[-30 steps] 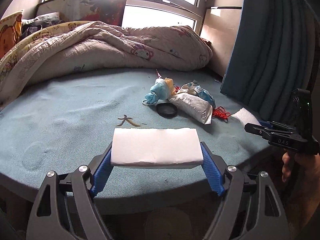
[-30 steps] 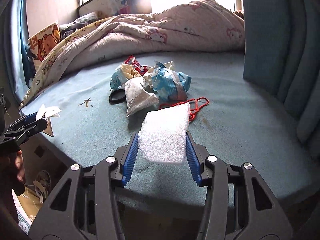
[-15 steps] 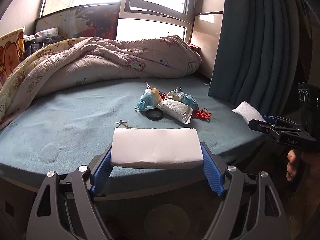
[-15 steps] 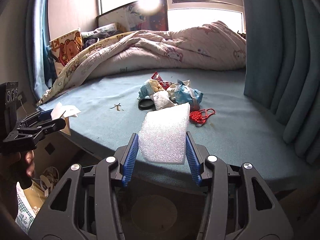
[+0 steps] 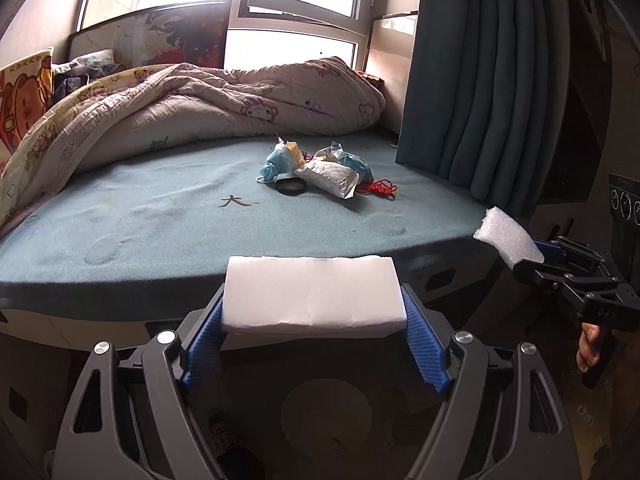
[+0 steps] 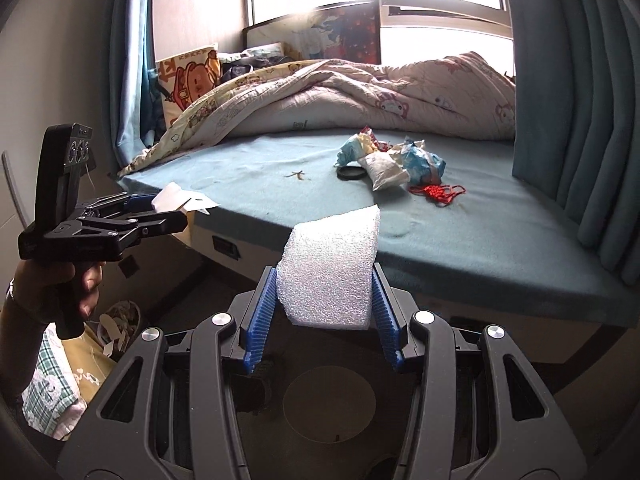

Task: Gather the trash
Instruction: 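Lower both held items over the white bin and open both grippers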

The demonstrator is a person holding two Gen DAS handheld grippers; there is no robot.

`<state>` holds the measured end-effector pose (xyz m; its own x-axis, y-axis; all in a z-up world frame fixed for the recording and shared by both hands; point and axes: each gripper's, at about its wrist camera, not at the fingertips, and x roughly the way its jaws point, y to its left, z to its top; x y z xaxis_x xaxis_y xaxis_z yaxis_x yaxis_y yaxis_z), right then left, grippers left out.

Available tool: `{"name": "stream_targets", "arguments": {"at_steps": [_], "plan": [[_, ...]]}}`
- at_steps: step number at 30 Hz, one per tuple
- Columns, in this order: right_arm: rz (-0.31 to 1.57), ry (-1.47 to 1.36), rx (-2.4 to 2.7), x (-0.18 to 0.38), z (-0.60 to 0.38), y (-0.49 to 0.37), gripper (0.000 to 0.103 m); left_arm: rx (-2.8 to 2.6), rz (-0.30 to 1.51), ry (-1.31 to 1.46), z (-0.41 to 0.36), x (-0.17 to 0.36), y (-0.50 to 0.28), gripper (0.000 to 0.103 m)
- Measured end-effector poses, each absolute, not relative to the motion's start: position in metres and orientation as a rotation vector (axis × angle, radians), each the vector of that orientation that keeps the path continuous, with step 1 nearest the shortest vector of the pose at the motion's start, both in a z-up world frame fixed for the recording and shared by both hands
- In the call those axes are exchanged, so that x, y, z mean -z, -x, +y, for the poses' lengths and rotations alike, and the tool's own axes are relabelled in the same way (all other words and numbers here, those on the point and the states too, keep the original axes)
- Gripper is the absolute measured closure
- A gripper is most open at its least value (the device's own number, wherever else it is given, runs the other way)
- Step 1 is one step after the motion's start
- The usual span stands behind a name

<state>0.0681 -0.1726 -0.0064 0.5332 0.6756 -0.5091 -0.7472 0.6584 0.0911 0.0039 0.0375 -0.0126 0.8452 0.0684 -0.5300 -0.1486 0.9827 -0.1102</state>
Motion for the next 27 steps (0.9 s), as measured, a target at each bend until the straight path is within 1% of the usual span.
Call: {"name": "stream_targets", "arguments": {"at_steps": [4, 9, 17, 20, 24, 27], "plan": [[0.590, 0.164, -0.881, 0.042, -0.176, -0.052, 0.059, -0.086, 0.602, 0.140, 0.028, 0.049, 0.009, 0.025], [0.686, 0.209, -0.878, 0.105, -0.174, -0.046, 0.059, -0.080, 0.667, 0.128, 0.019, 0.106, 0.017, 0.024], [0.879, 0.274, -0.847, 0.226, -0.158, -0.063, 0.059, -0.017, 0.852, 0.171, 0.006, 0.231, -0.017, 0.025], [0.934, 0.293, -0.844, 0.262, -0.149, -0.074, 0.059, -0.004, 0.927, 0.209, 0.004, 0.277, -0.036, 0.025], [0.971, 0.299, -0.864, 0.287, -0.135, -0.086, 0.059, 0.012, 0.994, 0.222, 0.002, 0.319, -0.058, 0.025], [0.975, 0.294, -0.897, 0.301, -0.126, -0.095, 0.059, 0.039, 1.033, 0.236, 0.001, 0.336, -0.072, 0.024]]}}
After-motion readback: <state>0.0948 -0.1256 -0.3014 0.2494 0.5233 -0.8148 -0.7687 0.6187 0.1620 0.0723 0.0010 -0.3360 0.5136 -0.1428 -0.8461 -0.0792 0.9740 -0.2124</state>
